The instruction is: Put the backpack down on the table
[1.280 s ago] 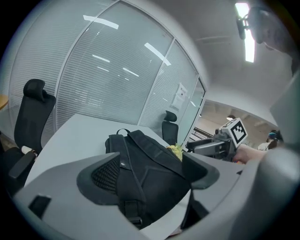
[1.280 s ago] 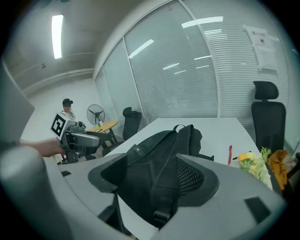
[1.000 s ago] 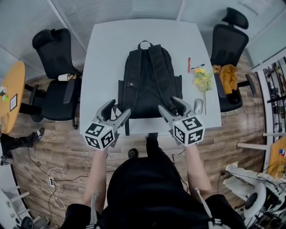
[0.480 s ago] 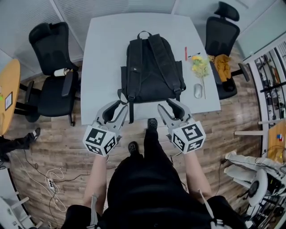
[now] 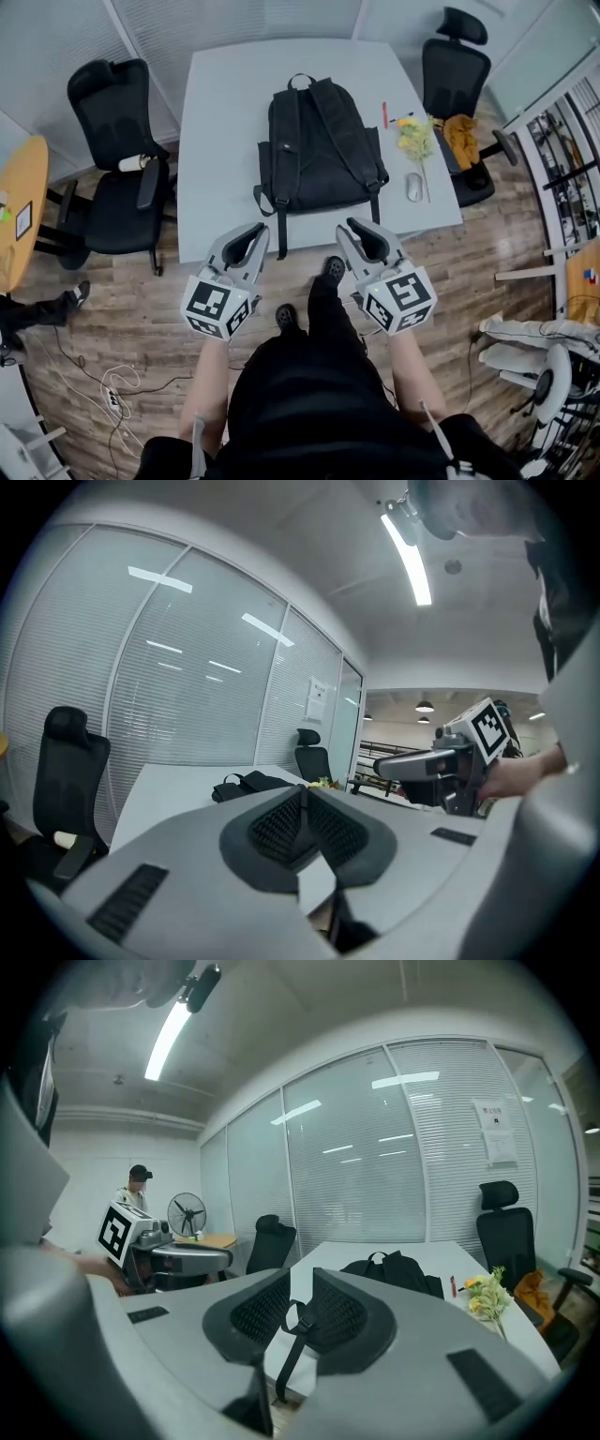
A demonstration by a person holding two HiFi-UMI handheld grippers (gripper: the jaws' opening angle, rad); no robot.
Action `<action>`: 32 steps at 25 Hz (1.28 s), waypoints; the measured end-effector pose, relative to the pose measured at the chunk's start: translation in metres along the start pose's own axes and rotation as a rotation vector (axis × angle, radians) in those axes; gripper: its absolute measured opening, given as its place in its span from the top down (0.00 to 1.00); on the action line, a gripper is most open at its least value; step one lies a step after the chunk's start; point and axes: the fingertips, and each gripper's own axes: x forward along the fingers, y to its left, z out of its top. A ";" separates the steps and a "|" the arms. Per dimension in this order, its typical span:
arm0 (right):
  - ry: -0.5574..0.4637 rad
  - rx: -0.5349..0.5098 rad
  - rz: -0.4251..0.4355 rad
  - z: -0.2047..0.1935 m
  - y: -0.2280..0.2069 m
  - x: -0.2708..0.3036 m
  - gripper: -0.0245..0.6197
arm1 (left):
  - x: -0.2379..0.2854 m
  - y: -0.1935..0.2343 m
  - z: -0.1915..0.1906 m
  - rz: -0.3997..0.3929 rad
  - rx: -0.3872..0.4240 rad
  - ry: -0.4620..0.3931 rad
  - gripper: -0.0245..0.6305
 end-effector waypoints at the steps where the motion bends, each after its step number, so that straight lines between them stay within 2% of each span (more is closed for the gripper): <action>1: -0.012 0.000 -0.004 0.002 0.004 -0.002 0.84 | -0.005 -0.001 0.002 -0.002 0.005 -0.003 0.94; 3: -0.036 -0.002 -0.010 0.007 0.011 -0.005 0.90 | -0.012 -0.001 0.005 -0.003 0.008 -0.010 0.95; 7: -0.071 0.008 -0.022 0.012 0.018 -0.012 0.94 | -0.021 -0.005 0.009 -0.002 0.015 -0.026 0.95; 19: -0.092 -0.018 0.014 0.030 0.028 0.002 0.95 | -0.021 -0.003 0.019 0.000 0.020 -0.054 0.95; 23: -0.086 -0.029 0.018 0.033 0.027 0.006 0.95 | -0.021 0.003 0.020 0.013 0.000 -0.060 0.95; 32: -0.085 -0.088 -0.003 0.038 0.024 0.005 0.95 | -0.013 0.000 0.028 0.001 0.023 -0.064 0.97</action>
